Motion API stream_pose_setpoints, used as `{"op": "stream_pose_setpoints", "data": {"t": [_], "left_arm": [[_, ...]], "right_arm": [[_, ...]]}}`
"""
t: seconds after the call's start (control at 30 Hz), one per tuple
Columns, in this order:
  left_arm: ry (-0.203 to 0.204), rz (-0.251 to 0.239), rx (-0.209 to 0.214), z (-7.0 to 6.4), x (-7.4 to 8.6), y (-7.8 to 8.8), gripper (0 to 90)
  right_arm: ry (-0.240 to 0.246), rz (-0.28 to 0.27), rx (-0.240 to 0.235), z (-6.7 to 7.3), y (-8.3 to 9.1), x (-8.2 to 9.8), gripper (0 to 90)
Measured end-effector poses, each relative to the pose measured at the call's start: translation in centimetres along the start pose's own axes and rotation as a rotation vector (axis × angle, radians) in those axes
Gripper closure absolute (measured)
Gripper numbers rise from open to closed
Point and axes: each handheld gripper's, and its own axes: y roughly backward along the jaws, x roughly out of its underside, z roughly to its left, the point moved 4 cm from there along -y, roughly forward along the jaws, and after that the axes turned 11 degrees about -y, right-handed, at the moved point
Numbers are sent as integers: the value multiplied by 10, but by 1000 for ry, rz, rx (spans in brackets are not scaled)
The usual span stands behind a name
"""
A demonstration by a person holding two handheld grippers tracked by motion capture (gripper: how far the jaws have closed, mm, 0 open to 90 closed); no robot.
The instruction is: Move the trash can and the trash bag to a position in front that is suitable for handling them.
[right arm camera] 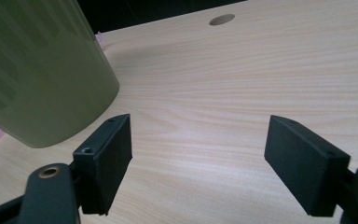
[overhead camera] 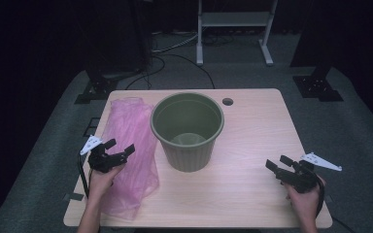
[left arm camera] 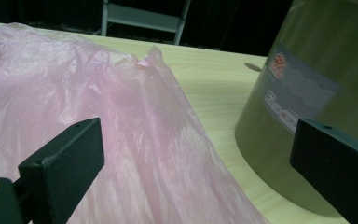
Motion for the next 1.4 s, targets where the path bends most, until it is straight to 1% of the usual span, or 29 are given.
{"op": "stream_pose_setpoints", "data": {"t": [0.07, 0.1, 0.2, 0.23, 0.3, 0.33, 0.37, 0.4, 0.43, 0.47, 0.5, 0.57, 0.6, 0.63, 0.7, 0.73, 0.77, 0.8, 0.87, 0.93, 1.0, 1.03, 1.07, 1.13, 1.2, 1.33, 1.37, 1.4], "left_arm": [[-16, 23, 1, 1, -9, -11, 17], [-20, 26, 2, 2, -12, -14, 17], [-48, 35, 8, 3, -29, -29, 17], [-52, 35, 10, 3, -33, -34, 17], [-55, 45, 27, 3, -39, -44, 17], [-61, 57, 32, 4, -40, -50, 17], [-61, 57, 32, 4, -40, -50, 17], [-70, 72, 35, 5, -42, -60, 17], [-70, 72, 35, 5, -42, -60, 17], [-62, 81, 44, 6, -42, -70, 17], [-60, 93, 47, 7, -41, -75, 17], [-62, 116, 58, 6, -41, -85, 17], [-62, 116, 58, 6, -41, -85, 17], [-77, 121, 75, 5, -43, -93, 17], [-81, 110, 99, 1, -47, -98, 17], [-81, 102, 117, -1, -49, -101, 17], [-82, 99, 127, -4, -50, -103, 17], [-93, 97, 135, -6, -51, -105, 17], [-133, 107, 149, -12, -52, -109, 17], [-131, 110, 148, -16, -53, -112, 26], [-140, 117, 148, -20, -54, -114, 30], [-140, 117, 148, -20, -54, -114, 37], [-155, 119, 157, -25, -55, -115, 41], [-169, 127, 172, -33, -57, -117, 41], [-191, 128, 197, -42, -58, -120, 41], [-218, 146, 242, -65, -59, -127, 41], [-222, 150, 250, -69, -60, -129, 41], [-229, 151, 267, -76, -60, -131, 41]], "right_arm": [[14, 7, 7, 1, -2, 0, 222], [16, 14, 9, 1, -3, 1, 222], [23, 23, 1, 2, -6, 1, 222], [28, 24, 3, 1, -6, 1, 222], [26, 24, 3, 0, -8, 0, 222], [22, 22, 3, -1, -8, 0, 222], [23, 23, 5, -1, -8, 1, 222], [36, 24, 7, -1, -7, 1, 222], [44, 23, 10, -1, -6, 1, 221], [52, 18, 19, -1, -5, 1, 203], [55, 12, 30, -2, -4, 1, 200], [46, 7, 25, -3, -2, 1, 200], [45, 4, 27, -4, -1, 0, 200], [44, 2, 28, -5, 1, 0, 200], [42, -2, 26, -7, 3, -1, 201], [45, -4, 26, -7, 3, -1, 201], [45, -5, 24, -7, 4, -1, 201], [46, -5, 21, -7, 4, 0, 201], [53, -1, 19, -7, 3, 1, 201], [62, 5, 16, -6, 3, 1, 201], [75, 8, 14, -5, 4, 2, 201], [74, 6, 11, -5, 4, 1, 201], [68, 3, 7, -6, 5, 1, 201], [58, 3, 5, -8, 5, 1, 201], [54, 4, 4, -9, 5, 1, 201], [49, 3, 5, -9, 5, 1, 201], [49, 3, 7, -9, 5, 1, 201], [47, 2, 8, -10, 5, 1, 201]]}}
